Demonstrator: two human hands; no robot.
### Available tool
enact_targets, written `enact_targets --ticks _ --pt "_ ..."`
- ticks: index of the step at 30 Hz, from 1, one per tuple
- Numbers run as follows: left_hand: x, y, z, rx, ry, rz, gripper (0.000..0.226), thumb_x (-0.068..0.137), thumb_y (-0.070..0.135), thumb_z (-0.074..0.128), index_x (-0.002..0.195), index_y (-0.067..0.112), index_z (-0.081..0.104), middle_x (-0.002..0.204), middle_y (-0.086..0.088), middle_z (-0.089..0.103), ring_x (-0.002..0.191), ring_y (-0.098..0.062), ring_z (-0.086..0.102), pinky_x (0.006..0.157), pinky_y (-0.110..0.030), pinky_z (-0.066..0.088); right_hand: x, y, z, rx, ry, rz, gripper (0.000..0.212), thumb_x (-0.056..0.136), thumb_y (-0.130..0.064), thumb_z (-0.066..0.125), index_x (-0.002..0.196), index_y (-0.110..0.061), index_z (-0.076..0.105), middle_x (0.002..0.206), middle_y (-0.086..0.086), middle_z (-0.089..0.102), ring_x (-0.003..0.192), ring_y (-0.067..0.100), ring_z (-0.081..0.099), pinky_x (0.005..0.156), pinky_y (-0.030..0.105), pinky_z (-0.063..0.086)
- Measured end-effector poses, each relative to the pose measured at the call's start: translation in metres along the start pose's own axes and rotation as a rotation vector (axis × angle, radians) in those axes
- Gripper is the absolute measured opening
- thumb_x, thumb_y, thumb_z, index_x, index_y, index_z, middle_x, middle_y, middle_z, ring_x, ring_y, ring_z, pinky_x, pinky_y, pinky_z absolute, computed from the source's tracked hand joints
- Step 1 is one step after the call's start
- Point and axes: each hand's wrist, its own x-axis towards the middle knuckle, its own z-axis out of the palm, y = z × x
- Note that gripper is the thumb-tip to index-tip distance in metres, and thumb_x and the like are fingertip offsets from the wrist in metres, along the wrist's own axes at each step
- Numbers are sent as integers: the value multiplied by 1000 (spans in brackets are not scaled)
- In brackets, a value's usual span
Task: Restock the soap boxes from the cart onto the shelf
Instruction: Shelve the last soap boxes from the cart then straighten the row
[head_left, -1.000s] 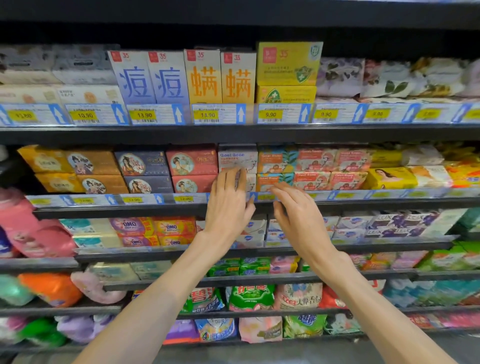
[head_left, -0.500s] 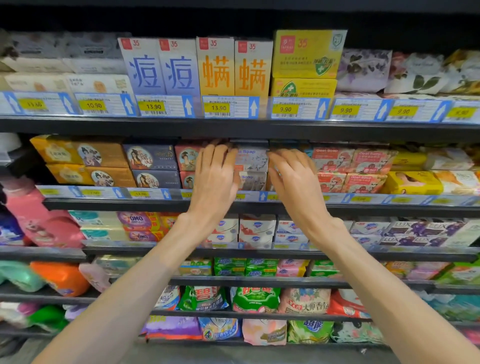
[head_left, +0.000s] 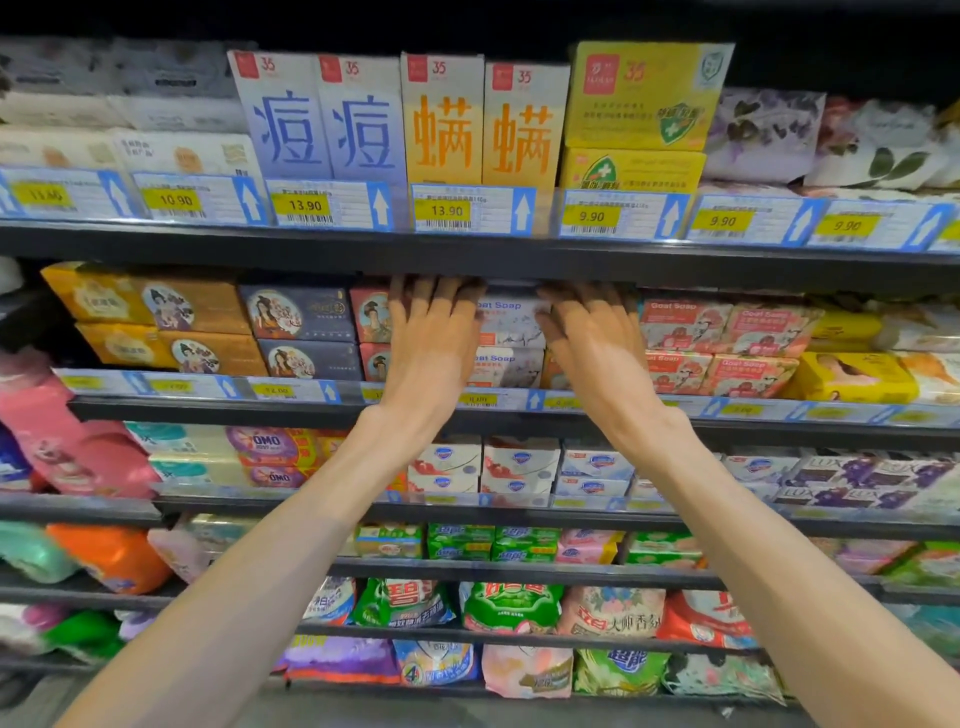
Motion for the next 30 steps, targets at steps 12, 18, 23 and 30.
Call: enact_targets --ticks 12,18,23,30 --pt "0 -2 8 114 57 22 24 83 16 78 106 15 72 116 -7 71 118 -38 56 111 -64 34 5 1 0 66 -28 4 33 101 -35 51 121 -17 69 123 8 69 127 35 51 103 48 42" --pt "-3 -4 6 69 76 31 15 96 22 62 104 12 70 112 -9 70 114 -39 55 107 -59 30 4 0 -1 85 -21 16 32 100 -32 53 124 -16 68 126 10 68 130 35 49 108 48 40" --pt "-4 -7 7 51 92 26 18 91 18 70 108 13 69 115 -8 69 118 -38 53 111 -61 31 3 -1 -2 47 16 -20 29 99 -30 55 116 -12 70 119 10 70 122 35 53 95 49 48" --pt "-6 -6 6 59 103 31 29 82 12 80 109 13 69 109 -6 69 114 -35 53 107 -60 36 -4 -3 -3 37 72 -57 28 98 -28 55 117 -12 68 119 10 69 120 33 50 92 49 46"
